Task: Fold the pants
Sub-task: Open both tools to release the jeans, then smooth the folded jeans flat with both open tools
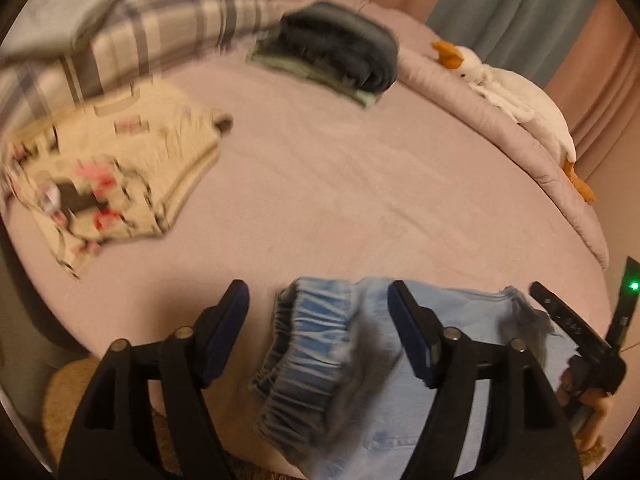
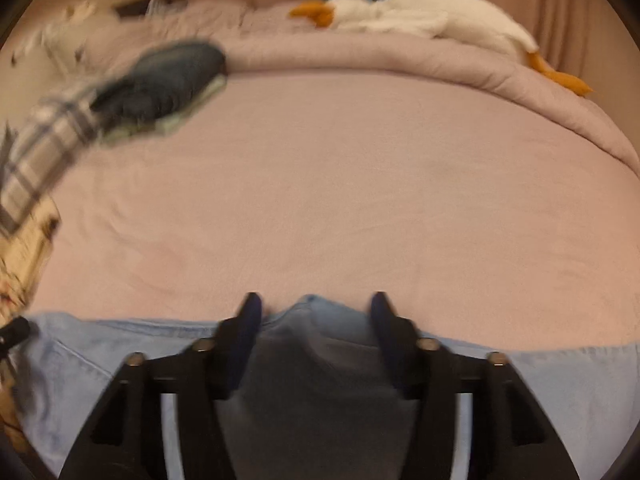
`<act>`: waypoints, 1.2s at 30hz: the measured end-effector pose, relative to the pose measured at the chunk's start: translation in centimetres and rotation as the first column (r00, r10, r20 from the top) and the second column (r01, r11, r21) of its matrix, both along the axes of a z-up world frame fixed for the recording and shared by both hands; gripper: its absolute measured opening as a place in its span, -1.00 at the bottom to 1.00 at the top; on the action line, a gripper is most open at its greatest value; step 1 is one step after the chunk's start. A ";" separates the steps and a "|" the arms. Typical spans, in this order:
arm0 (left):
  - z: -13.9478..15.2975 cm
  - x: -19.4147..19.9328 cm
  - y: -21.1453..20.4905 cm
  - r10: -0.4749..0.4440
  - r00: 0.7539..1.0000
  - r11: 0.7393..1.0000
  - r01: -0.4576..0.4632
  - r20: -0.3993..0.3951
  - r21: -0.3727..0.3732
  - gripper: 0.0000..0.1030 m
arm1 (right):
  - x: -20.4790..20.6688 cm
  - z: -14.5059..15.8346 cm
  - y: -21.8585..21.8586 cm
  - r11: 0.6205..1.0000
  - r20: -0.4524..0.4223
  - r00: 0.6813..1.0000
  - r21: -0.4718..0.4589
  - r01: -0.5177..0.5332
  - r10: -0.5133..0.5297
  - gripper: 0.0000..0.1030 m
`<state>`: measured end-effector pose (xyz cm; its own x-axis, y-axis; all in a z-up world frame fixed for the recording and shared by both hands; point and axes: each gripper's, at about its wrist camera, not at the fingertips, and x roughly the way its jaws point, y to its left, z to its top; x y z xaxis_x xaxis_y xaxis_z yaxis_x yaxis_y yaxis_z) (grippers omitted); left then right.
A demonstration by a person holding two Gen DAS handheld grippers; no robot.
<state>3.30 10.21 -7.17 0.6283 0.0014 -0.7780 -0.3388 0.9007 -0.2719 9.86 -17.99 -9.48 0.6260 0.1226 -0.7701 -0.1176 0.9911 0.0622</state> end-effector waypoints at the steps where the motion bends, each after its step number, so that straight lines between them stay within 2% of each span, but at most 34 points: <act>1: 0.6 -0.1 -0.4 -0.006 1.000 1.000 0.006 0.014 0.009 0.58 | -0.3 0.6 -0.8 1.000 0.000 1.000 0.009 0.025 -0.025 0.21; 5: 3.3 -0.3 -3.2 -0.066 0.995 0.998 0.064 0.080 0.024 0.74 | -1.8 2.6 -4.5 0.993 0.000 0.993 0.031 0.118 -0.118 0.36; 8: 4.0 0.2 -5.2 -0.124 0.987 0.992 0.124 0.104 0.007 0.80 | -3.0 4.0 -7.3 0.982 0.019 0.983 0.044 0.182 -0.183 0.36; 11: 3.7 1.4 -7.1 -0.175 0.980 0.984 0.177 0.092 -0.021 0.80 | -4.0 5.4 -10.2 0.969 0.040 0.969 0.065 0.239 -0.242 0.37; 17: 2.8 3.7 -11.7 -0.270 0.961 0.963 0.271 0.061 -0.001 0.78 | -5.0 7.4 -14.5 0.951 0.057 0.953 0.110 0.289 -0.297 0.38; 18: 2.5 4.2 -12.1 -0.282 0.958 0.959 0.283 0.052 -0.004 0.77 | -4.9 7.8 -15.4 0.944 0.063 0.946 0.106 0.312 -0.319 0.41; 19: 2.3 4.8 -12.7 -0.296 0.954 0.955 0.296 0.043 -0.006 0.77 | -4.8 8.0 -16.2 0.938 0.067 0.939 0.100 0.331 -0.338 0.52; 20: 2.0 5.2 -13.2 -0.303 0.952 0.953 0.303 0.038 -0.004 0.76 | -4.8 8.0 -17.2 0.927 0.069 0.926 0.091 0.364 -0.371 0.62; 24: 1.2 6.2 -15.2 -0.331 0.944 0.943 0.330 0.013 0.035 0.75 | -4.4 6.5 -20.1 0.881 0.042 0.881 0.057 0.470 -0.472 0.64; 26: 0.7 6.8 -16.4 -0.350 0.937 0.935 0.350 -0.007 0.057 0.75 | -4.7 5.3 -21.6 0.864 0.025 0.865 0.072 0.499 -0.501 0.64; 29: -0.1 7.3 -17.7 -0.365 0.931 0.928 0.366 -0.026 0.070 0.73 | -4.9 3.3 -24.2 0.819 -0.027 0.824 0.099 0.566 -0.566 0.64; 32: -1.0 7.8 -18.7 -0.386 0.921 0.919 0.389 -0.050 0.068 0.71 | -5.7 2.7 -26.2 0.790 -0.032 0.794 0.088 0.607 -0.607 0.64; 36: -2.3 9.0 -20.5 -0.411 0.908 0.907 0.416 -0.080 0.063 0.68 | -7.4 1.6 -28.8 0.731 -0.058 0.741 0.126 0.670 -0.669 0.64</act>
